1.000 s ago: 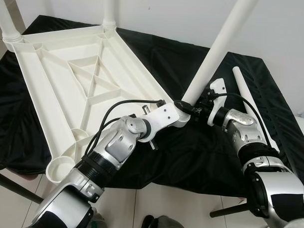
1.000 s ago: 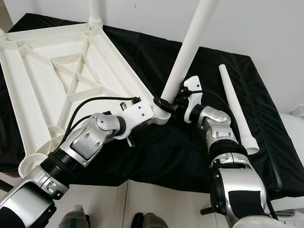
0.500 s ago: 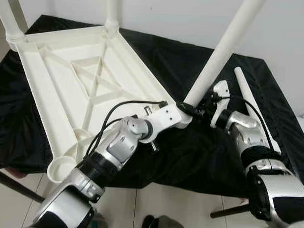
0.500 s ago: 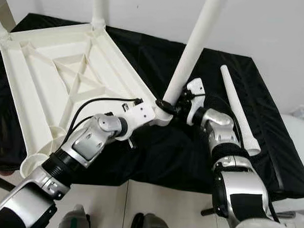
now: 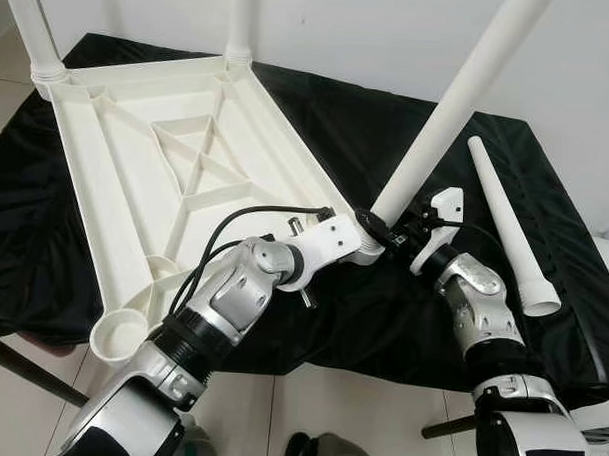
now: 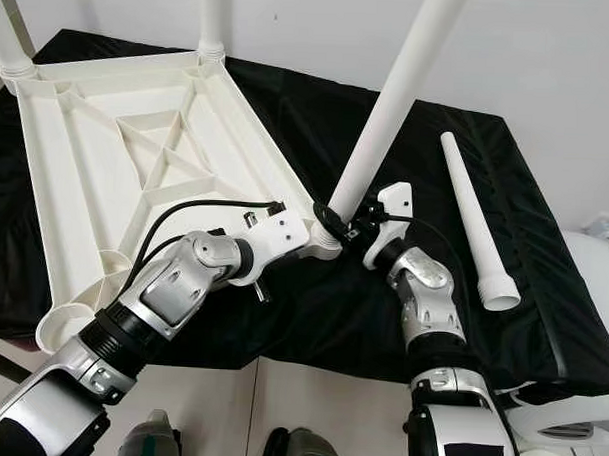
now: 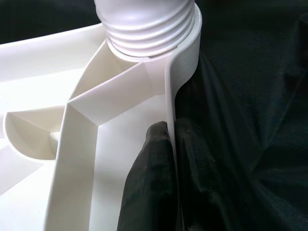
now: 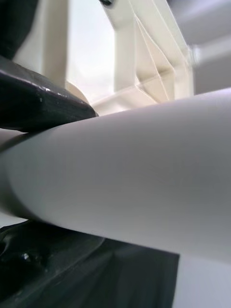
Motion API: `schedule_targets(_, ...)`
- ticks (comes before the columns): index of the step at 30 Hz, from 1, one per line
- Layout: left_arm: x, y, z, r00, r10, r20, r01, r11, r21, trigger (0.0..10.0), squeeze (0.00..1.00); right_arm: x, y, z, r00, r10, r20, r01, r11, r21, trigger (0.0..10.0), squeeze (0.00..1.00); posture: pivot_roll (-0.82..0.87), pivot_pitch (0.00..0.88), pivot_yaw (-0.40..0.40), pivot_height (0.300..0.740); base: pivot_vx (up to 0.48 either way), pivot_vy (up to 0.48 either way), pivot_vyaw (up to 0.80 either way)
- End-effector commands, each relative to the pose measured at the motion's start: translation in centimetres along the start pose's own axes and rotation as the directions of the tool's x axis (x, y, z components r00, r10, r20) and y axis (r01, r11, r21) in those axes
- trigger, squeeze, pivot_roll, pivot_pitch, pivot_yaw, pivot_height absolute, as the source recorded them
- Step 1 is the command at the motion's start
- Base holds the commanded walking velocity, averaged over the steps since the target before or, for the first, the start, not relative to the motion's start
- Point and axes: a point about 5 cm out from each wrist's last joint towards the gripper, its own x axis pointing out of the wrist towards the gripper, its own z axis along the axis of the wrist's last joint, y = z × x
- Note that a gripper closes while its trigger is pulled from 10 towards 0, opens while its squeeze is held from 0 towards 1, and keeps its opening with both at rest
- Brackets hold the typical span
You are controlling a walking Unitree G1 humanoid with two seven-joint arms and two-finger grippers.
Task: Building children table
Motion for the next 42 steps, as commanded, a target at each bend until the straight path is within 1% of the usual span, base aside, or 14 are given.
schedule_targets(1,0.4,-0.5,1.2,0.999,0.004,0.035,-0.005,1.0,0.031,10.0,0.0,1.8,2.8,0.5,0.997,0.063,0.034,-0.063,0.998,-0.004,10.0,0.0,0.07,0.039,-0.113,0.74,0.0,0.0,0.0)
schedule_targets(6,0.3,-0.5,1.2,0.999,0.004,0.034,-0.005,1.0,0.03,10.0,0.0,2.8,4.0,0.9,0.997,-0.03,0.064,0.028,0.999,0.035,10.0,0.0,0.07,0.042,-0.115,0.74,0.0,0.0,0.0)
schedule_targets(9,0.3,-0.4,1.2,0.999,0.007,0.031,-0.008,1.0,0.028,10.0,0.0,3.6,5.0,1.3,0.984,-0.165,0.059,0.16,0.983,0.094,10.0,0.0,0.08,0.045,-0.118,0.74,0.0,0.0,0.0)
schedule_targets(10,0.3,-0.4,1.2,0.999,0.007,0.031,-0.008,1.0,0.028,10.0,0.0,3.6,5.0,1.3,0.984,-0.165,0.059,0.16,0.983,0.094,10.0,0.0,0.08,0.045,-0.118,0.74,0.0,0.0,0.0)
schedule_targets(13,0.2,-0.3,1.1,1.0,0.01,0.029,-0.011,1.0,0.024,10.0,0.0,4.4,5.4,1.5,0.948,-0.318,0.023,0.312,0.941,0.129,10.0,0.0,0.08,0.045,-0.117,0.74,0.0,0.0,0.0)
schedule_targets(16,0.2,-0.3,1.0,1.0,0.01,0.027,-0.011,1.0,0.024,10.0,0.0,4.6,5.5,1.5,0.939,-0.345,0.011,0.341,0.932,0.126,10.0,0.0,0.08,0.046,-0.113,0.74,0.0,0.0,0.0)
schedule_targets(18,0.1,-0.2,0.8,1.0,0.012,0.021,-0.012,1.0,0.023,10.0,0.0,5.4,5.9,1.7,0.898,-0.439,-0.002,0.437,0.893,0.111,10.0,0.0,0.08,0.045,-0.11,0.74,0.0,0.0,0.0)
schedule_targets(29,0.1,-0.1,0.7,1.0,0.016,0.017,-0.016,1.0,0.021,10.0,0.0,5.1,5.5,1.9,0.878,-0.478,-0.015,0.476,0.869,0.138,10.0,0.0,0.08,0.044,-0.109,0.74,0.0,0.0,0.0)
schedule_targets(30,0.1,-0.1,0.7,1.0,0.016,0.017,-0.017,1.0,0.021,10.0,0.0,4.9,5.2,2.0,0.873,-0.488,-0.016,0.486,0.864,0.136,10.0,0.32,0.08,0.044,-0.109,0.74,0.0,0.0,0.0)
schedule_targets(31,0.1,0.0,0.7,1.0,0.017,0.017,-0.017,1.0,0.021,10.0,0.0,4.7,5.0,2.0,0.873,-0.488,-0.014,0.485,0.863,0.139,10.0,1.0,0.08,0.044,-0.109,0.74,0.0,0.0,0.0)
schedule_targets(36,0.1,0.0,0.8,1.0,0.017,0.019,-0.018,1.0,0.022,10.0,0.0,4.3,4.8,2.3,0.877,-0.48,0.0,0.475,0.867,0.147,10.0,1.0,0.08,0.043,-0.108,0.74,0.0,0.0,0.0)
schedule_targets(39,0.1,0.0,0.8,1.0,0.018,0.02,-0.019,1.0,0.022,10.0,0.0,3.7,4.1,2.4,0.883,-0.469,0.023,0.464,0.878,0.114,10.0,1.0,0.08,0.043,-0.109,0.74,0.0,0.0,0.0)
schedule_targets(40,0.1,0.0,0.8,1.0,0.019,0.02,-0.019,1.0,0.023,10.0,0.0,3.3,3.6,2.4,0.892,-0.451,0.033,0.446,0.89,0.097,10.0,0.0,0.08,0.042,-0.108,0.74,0.0,0.0,0.0)
schedule_targets(42,0.1,0.0,0.8,1.0,0.021,0.02,-0.021,1.0,0.022,10.0,0.0,2.7,2.6,2.4,0.923,-0.381,0.051,0.376,0.923,0.084,10.0,0.0,0.07,0.041,-0.11,0.74,0.0,0.0,0.0)
